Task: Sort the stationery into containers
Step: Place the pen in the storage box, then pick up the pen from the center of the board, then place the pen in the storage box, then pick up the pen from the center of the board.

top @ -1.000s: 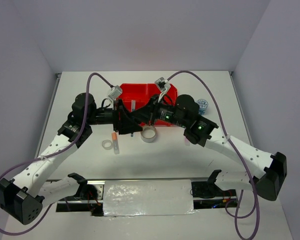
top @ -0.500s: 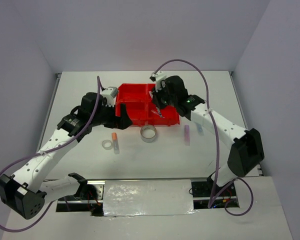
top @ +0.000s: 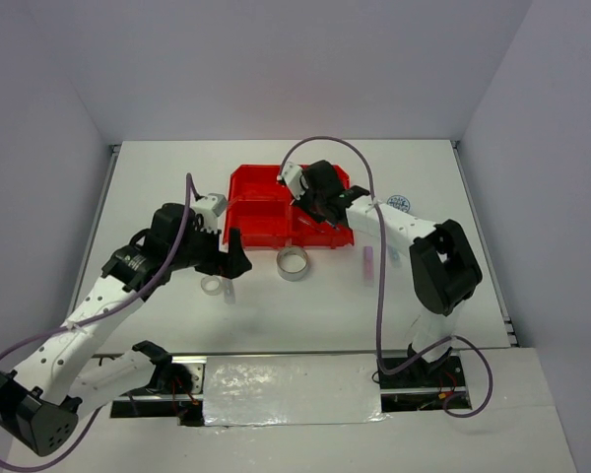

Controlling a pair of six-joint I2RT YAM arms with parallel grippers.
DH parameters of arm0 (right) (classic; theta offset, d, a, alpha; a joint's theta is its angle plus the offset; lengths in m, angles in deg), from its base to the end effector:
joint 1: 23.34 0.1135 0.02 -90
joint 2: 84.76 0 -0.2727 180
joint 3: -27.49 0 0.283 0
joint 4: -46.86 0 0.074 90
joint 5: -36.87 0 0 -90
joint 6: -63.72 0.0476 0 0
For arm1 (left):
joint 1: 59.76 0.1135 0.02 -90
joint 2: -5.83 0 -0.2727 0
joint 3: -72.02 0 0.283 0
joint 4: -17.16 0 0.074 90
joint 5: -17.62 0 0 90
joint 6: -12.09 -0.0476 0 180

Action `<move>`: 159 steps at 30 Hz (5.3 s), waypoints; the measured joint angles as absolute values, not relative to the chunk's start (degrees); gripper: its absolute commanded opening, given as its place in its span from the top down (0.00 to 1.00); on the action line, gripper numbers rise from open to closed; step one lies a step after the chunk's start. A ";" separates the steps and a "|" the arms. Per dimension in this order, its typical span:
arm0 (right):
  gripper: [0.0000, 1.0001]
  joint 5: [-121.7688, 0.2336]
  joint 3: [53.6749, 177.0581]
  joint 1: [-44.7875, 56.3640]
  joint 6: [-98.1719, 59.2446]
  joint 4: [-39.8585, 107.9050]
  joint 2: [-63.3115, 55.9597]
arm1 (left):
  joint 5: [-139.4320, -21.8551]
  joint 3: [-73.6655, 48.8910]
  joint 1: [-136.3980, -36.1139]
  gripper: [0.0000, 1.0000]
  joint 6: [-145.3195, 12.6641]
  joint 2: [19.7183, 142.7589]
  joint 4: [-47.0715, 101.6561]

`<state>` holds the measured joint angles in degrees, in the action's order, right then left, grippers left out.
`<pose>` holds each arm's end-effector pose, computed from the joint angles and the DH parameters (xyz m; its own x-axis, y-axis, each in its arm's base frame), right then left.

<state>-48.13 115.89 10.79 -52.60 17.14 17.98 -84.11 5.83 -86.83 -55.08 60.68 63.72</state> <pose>0.3678 0.2443 0.2250 -0.2911 -0.7309 -0.6172 -0.7098 0.5976 -0.3729 0.2084 -0.1174 0.3226 -0.7036 -0.0671 -0.7075 0.3477 0.8357 -0.4250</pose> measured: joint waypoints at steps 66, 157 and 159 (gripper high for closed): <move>0.98 -47.15 88.59 -6.91 -6.31 7.59 5.92 | -70.71 1.78 -86.76 0.01 -45.11 66.85 77.21; 0.52 -46.76 101.53 -17.69 -16.52 4.99 16.63 | -74.40 0.21 -85.67 0.01 -49.70 62.72 75.26; 0.71 -48.26 102.17 -18.06 -17.02 5.08 17.22 | -74.38 0.30 -85.65 0.01 -49.70 61.69 75.26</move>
